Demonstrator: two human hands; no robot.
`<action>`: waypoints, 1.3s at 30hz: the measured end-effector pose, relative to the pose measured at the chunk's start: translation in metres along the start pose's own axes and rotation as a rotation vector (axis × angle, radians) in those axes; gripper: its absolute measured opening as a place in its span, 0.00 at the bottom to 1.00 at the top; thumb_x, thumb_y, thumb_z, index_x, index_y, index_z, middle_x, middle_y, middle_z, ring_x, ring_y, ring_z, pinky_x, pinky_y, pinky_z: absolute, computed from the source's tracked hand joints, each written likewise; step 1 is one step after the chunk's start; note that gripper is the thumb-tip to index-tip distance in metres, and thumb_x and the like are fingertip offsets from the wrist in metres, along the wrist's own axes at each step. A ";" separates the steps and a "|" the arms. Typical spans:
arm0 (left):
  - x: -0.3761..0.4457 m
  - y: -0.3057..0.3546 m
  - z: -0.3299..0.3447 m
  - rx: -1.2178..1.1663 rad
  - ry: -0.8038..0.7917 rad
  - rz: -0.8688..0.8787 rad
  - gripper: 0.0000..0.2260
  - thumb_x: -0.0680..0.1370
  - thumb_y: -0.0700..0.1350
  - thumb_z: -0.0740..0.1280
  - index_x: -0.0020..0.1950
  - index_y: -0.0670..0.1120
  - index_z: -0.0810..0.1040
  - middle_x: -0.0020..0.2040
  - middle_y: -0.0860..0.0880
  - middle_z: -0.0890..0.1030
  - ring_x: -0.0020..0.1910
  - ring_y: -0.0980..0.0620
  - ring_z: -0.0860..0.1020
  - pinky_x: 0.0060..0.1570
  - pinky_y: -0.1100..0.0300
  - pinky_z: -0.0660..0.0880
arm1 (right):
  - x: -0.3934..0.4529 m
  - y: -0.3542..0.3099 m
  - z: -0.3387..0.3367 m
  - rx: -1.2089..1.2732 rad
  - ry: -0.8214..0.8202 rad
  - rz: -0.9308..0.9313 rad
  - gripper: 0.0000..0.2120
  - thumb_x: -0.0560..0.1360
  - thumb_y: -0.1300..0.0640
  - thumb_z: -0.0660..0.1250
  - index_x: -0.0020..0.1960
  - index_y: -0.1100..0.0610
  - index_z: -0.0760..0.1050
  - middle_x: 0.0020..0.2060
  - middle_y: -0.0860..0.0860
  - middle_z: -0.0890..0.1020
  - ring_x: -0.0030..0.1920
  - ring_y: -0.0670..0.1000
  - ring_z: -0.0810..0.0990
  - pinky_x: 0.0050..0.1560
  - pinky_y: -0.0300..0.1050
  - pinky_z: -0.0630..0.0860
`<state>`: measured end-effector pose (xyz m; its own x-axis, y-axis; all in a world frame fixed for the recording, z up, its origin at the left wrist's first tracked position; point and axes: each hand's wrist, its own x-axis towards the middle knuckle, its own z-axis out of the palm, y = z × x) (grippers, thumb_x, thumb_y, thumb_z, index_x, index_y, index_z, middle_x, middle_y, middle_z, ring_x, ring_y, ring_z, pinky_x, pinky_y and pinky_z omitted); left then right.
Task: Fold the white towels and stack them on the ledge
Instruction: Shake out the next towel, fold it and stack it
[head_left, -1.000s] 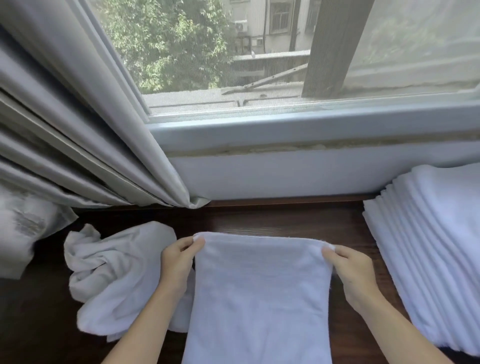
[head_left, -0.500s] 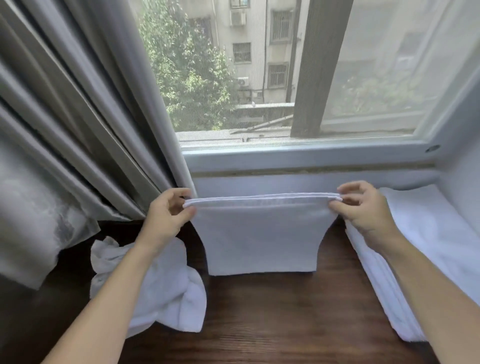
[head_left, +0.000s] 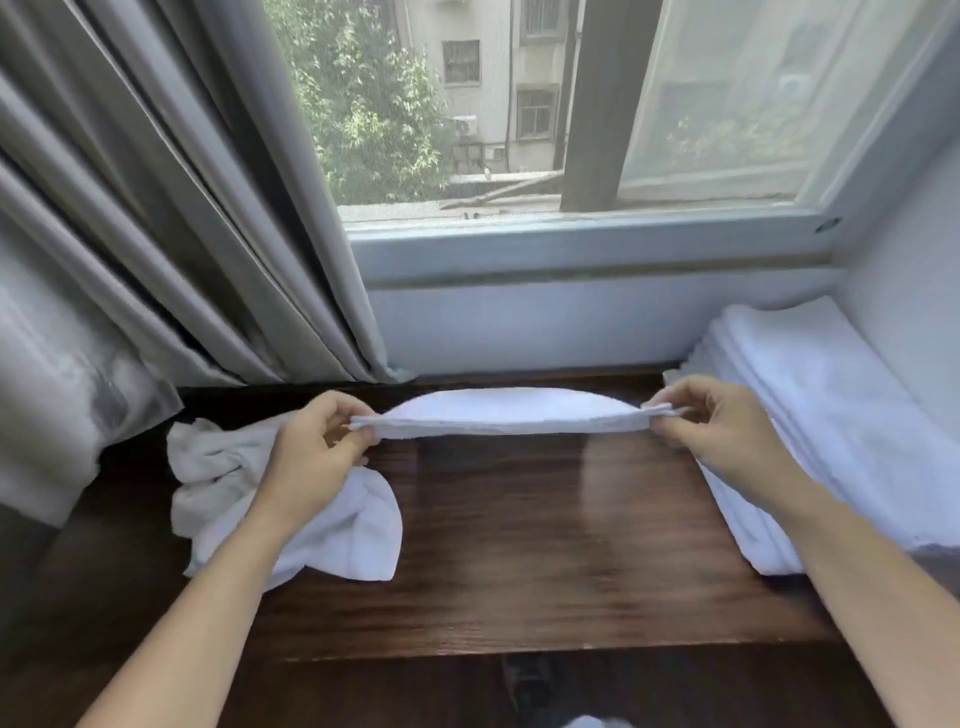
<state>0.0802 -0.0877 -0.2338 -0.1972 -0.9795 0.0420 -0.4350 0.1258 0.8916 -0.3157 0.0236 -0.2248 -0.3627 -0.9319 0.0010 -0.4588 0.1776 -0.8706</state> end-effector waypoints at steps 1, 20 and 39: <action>-0.018 -0.017 0.005 0.022 -0.034 -0.051 0.07 0.79 0.36 0.72 0.49 0.48 0.82 0.45 0.53 0.85 0.46 0.52 0.84 0.43 0.57 0.82 | -0.018 0.015 0.008 0.017 -0.029 0.042 0.08 0.73 0.68 0.76 0.44 0.55 0.84 0.40 0.55 0.87 0.39 0.52 0.82 0.43 0.45 0.77; -0.114 -0.116 0.015 0.028 -0.291 -0.302 0.05 0.80 0.41 0.70 0.50 0.50 0.81 0.48 0.55 0.86 0.51 0.57 0.83 0.55 0.56 0.77 | -0.128 0.087 0.065 -0.086 -0.197 0.367 0.04 0.78 0.60 0.71 0.47 0.53 0.82 0.44 0.51 0.87 0.43 0.47 0.85 0.41 0.42 0.78; 0.053 -0.152 0.114 0.203 -0.093 -0.647 0.28 0.81 0.54 0.68 0.76 0.44 0.63 0.58 0.49 0.75 0.56 0.50 0.74 0.53 0.56 0.71 | 0.045 0.145 0.128 -0.106 -0.087 0.555 0.12 0.79 0.51 0.67 0.43 0.59 0.71 0.34 0.49 0.76 0.33 0.47 0.74 0.37 0.47 0.70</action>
<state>0.0359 -0.1410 -0.4186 0.0868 -0.8512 -0.5177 -0.6450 -0.4441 0.6219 -0.2945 -0.0331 -0.4140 -0.5067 -0.7115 -0.4869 -0.2992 0.6748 -0.6747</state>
